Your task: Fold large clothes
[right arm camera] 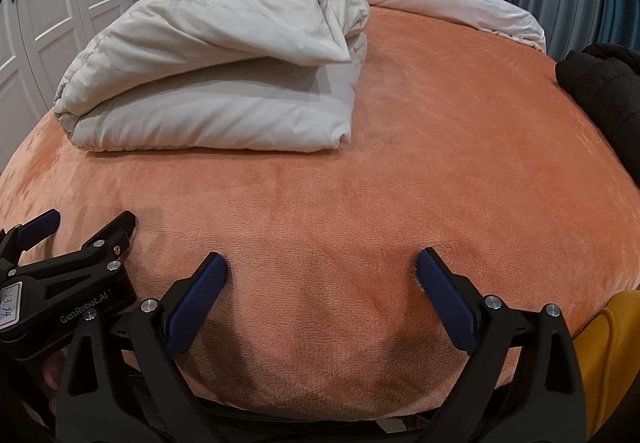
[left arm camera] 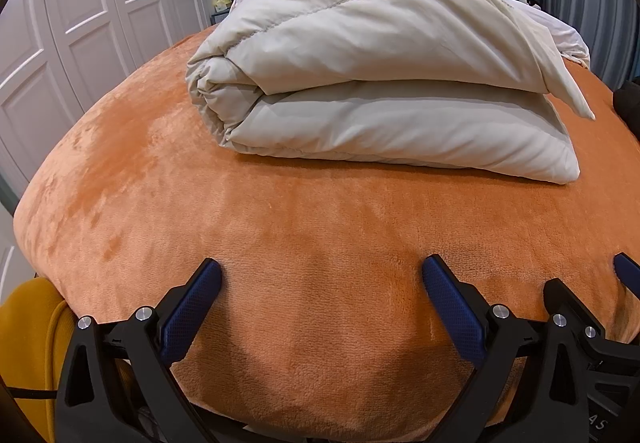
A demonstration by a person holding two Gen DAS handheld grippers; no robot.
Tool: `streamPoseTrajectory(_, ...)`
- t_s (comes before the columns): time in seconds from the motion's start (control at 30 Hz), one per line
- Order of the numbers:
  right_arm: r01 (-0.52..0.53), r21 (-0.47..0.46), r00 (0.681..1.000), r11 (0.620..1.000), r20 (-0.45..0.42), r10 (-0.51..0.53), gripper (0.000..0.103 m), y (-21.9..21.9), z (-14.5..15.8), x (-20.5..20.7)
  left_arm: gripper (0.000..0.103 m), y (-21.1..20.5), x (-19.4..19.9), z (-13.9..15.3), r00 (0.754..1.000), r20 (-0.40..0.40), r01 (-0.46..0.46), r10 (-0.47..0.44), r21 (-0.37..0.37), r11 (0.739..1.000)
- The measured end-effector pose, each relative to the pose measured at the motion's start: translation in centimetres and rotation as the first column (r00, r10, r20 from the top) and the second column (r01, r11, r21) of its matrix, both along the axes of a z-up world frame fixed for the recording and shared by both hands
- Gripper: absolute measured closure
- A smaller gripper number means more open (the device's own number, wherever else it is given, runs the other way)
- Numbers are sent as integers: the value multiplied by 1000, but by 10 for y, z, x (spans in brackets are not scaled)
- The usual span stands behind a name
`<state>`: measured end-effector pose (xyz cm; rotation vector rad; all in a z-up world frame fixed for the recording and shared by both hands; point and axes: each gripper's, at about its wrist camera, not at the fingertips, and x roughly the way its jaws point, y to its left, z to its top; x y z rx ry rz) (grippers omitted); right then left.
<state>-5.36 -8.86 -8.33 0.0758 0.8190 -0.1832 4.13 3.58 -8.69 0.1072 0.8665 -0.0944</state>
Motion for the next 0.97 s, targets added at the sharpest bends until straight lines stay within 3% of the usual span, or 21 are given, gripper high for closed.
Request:
streamPoseTrajectory(0.1, 16, 0, 1000, 1000, 14, -16, 14, 3, 12, -2, 7, -1, 0, 15, 999, 39, -13, 13, 21, 1000)
streamPoseTrajectory(0.3, 18, -12, 995, 1000, 94, -17, 15, 6, 43, -4, 7, 6, 8, 46, 997, 66, -40, 42, -27, 999)
streamPoseTrajectory(0.97, 29, 12, 996, 1000, 83, -30, 15, 5, 45, 1, 15, 2, 9, 50, 997, 48, -60, 62, -30, 998)
